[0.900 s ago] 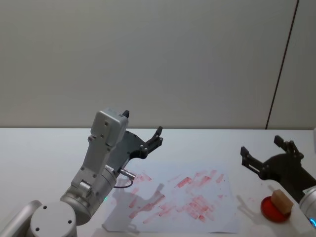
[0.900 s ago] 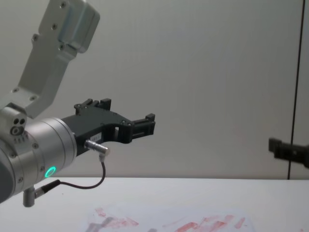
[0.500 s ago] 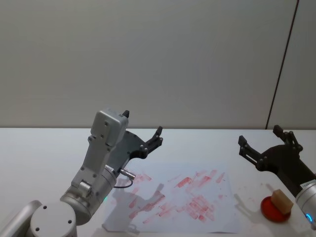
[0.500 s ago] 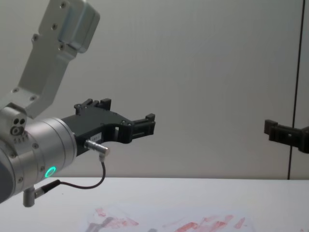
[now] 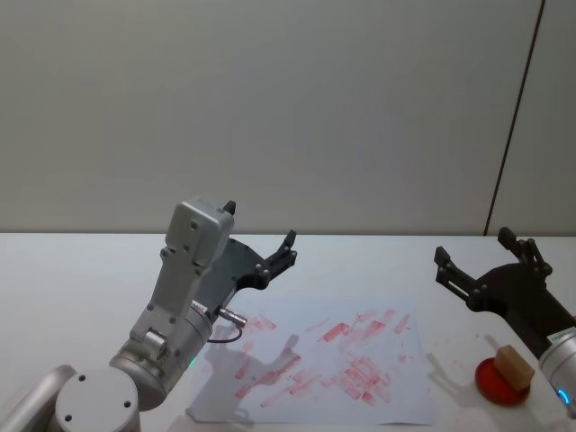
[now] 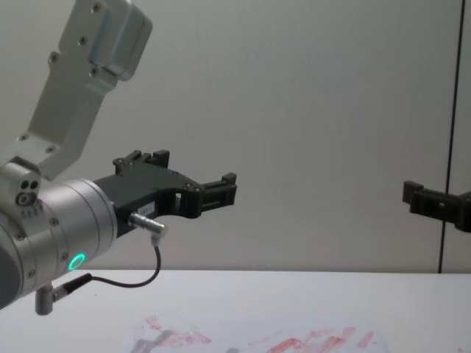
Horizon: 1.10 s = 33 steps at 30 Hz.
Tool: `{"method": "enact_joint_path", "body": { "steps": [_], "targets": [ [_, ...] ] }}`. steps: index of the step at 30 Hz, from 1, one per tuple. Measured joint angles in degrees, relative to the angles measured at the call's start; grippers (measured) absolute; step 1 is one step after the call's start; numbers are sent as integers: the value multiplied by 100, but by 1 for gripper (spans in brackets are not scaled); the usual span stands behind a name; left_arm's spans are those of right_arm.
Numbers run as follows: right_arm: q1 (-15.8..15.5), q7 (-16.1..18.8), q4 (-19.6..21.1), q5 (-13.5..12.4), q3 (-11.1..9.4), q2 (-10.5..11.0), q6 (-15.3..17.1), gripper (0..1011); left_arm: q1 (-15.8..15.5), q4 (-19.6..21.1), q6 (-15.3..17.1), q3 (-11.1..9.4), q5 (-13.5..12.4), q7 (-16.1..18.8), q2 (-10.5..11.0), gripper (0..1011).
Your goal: Use the one hand to pick up the stamp and affix it onto the A4 paper.
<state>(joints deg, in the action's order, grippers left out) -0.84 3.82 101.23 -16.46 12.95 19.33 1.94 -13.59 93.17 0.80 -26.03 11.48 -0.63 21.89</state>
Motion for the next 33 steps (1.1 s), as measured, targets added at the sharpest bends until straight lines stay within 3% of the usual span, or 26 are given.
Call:
{"method": "enact_joint_path", "body": {
  "steps": [17,25,33],
  "targets": [
    [-5,1,4,-27,-16,8,0,1001,0,0,0,0,0,0,0,1003],
    [-203,-141,188,-311,-168,187,45,1001,0,0,0,0,0,1,0,1003],
    [-709,-421,516,-809,-448,554,260,1001,0,0,0,0,0,1,0,1003]
  ]
}}
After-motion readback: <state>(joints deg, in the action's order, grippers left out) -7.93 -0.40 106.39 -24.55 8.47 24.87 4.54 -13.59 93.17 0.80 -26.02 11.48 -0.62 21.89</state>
